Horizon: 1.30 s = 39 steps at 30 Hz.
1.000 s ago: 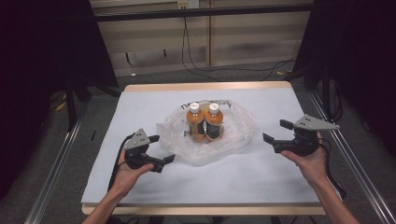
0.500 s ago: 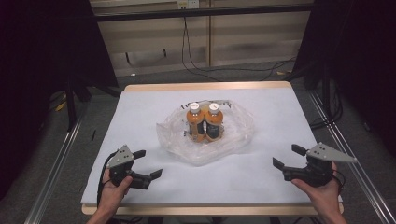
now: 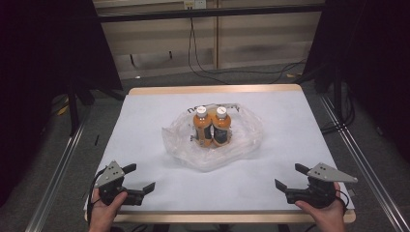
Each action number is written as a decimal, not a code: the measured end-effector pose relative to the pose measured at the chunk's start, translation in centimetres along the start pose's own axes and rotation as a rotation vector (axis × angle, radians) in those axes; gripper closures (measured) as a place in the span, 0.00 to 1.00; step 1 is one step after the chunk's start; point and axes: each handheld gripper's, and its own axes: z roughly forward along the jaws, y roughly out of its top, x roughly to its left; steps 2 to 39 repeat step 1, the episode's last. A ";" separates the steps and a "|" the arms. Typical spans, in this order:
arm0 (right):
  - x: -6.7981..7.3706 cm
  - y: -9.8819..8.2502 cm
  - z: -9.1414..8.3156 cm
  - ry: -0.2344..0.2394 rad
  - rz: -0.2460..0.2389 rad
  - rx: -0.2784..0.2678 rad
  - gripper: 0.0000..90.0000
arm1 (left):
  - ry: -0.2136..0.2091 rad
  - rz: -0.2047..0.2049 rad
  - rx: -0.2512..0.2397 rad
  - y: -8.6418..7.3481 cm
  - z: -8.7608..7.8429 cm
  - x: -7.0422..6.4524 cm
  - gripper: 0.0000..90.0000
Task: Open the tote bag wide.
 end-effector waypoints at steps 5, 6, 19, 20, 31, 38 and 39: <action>0.0 0.0 0.0 0.000 0.000 0.000 0.09 | 0.000 0.000 0.000 0.0 0.0 0.0 0.03; 0.0 0.0 0.0 0.000 0.000 0.000 0.09 | 0.000 0.000 0.000 0.0 0.0 0.0 0.03; 0.0 0.0 0.0 0.000 0.000 0.000 0.09 | 0.000 0.000 0.000 0.0 0.0 0.0 0.03; 0.0 0.0 0.0 0.000 0.000 0.000 0.09 | 0.000 0.000 0.000 0.0 0.0 0.0 0.03; 0.0 0.0 0.0 0.000 0.000 0.000 0.09 | 0.000 0.000 0.000 0.0 0.0 0.0 0.03; 0.0 0.0 0.0 0.000 0.000 0.000 0.09 | 0.000 0.000 0.000 0.0 0.0 0.0 0.03; 0.0 0.0 0.0 0.000 0.000 0.000 0.09 | 0.000 0.000 0.000 0.0 0.0 0.0 0.03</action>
